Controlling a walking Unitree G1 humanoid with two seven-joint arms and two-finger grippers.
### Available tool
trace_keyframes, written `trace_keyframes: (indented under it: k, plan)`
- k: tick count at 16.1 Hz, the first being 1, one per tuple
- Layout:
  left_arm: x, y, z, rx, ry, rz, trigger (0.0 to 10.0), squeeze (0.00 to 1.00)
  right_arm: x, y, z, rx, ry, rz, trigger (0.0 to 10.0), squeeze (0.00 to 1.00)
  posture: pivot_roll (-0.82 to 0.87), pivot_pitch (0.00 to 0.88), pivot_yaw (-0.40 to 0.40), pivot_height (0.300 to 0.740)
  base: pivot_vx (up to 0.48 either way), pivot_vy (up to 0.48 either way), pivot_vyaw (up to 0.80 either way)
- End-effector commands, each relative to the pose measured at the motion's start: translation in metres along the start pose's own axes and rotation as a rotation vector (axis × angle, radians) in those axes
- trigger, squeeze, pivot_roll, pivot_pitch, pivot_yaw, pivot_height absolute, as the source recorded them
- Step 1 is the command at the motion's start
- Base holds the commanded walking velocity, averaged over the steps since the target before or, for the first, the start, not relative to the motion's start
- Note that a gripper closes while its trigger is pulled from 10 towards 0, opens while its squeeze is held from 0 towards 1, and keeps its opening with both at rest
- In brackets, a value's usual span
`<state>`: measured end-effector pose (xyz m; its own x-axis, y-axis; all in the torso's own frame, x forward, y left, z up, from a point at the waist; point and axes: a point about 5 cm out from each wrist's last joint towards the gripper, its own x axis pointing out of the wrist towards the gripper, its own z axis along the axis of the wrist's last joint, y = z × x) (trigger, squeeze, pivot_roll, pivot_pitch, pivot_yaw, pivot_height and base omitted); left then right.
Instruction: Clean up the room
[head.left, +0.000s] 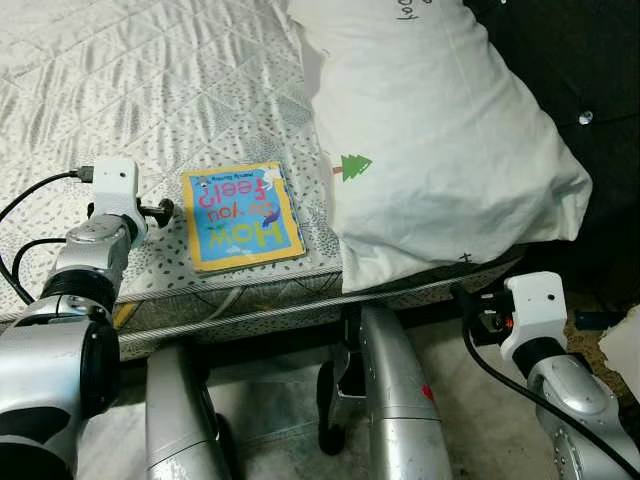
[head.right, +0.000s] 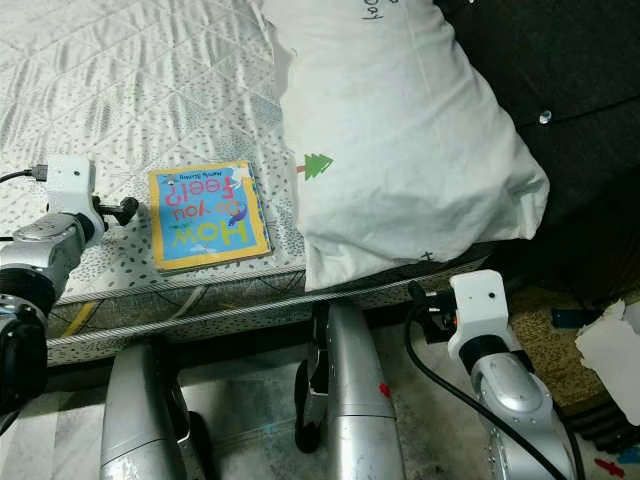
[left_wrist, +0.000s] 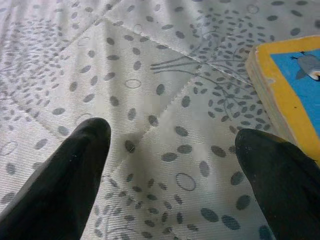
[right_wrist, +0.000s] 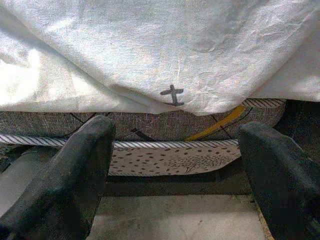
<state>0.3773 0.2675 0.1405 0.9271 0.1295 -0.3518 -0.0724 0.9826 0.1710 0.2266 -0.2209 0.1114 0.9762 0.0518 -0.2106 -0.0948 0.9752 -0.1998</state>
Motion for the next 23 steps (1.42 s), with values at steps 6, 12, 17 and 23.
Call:
trace_keyframes:
  k: [6,12,17,23]
  plan:
    - [0.002,-0.012,0.001,0.077,0.026,-0.092,10.0,0.0,-0.001,-0.001,-0.006,0.001,0.02,-0.016,10.0,0.0,-0.14,0.226,-0.049,0.471,0.0,0.0,0.0]
    - [0.003,-0.022,-0.001,0.099,0.04,-0.138,10.0,0.0,0.0,-0.002,-0.007,-0.002,0.019,-0.02,10.0,0.0,-0.14,0.226,-0.048,0.471,0.0,0.0,0.0]
    - [0.003,-0.028,0.004,0.095,0.03,-0.157,10.0,0.0,0.001,-0.002,-0.007,-0.002,0.018,-0.022,10.0,0.0,-0.14,0.226,-0.047,0.471,0.0,0.0,0.0]
    - [0.001,-0.006,0.007,0.094,0.022,-0.071,10.0,0.0,0.004,-0.001,-0.008,-0.002,0.017,-0.021,10.0,0.0,-0.13,0.218,-0.046,0.471,0.0,0.0,0.0]
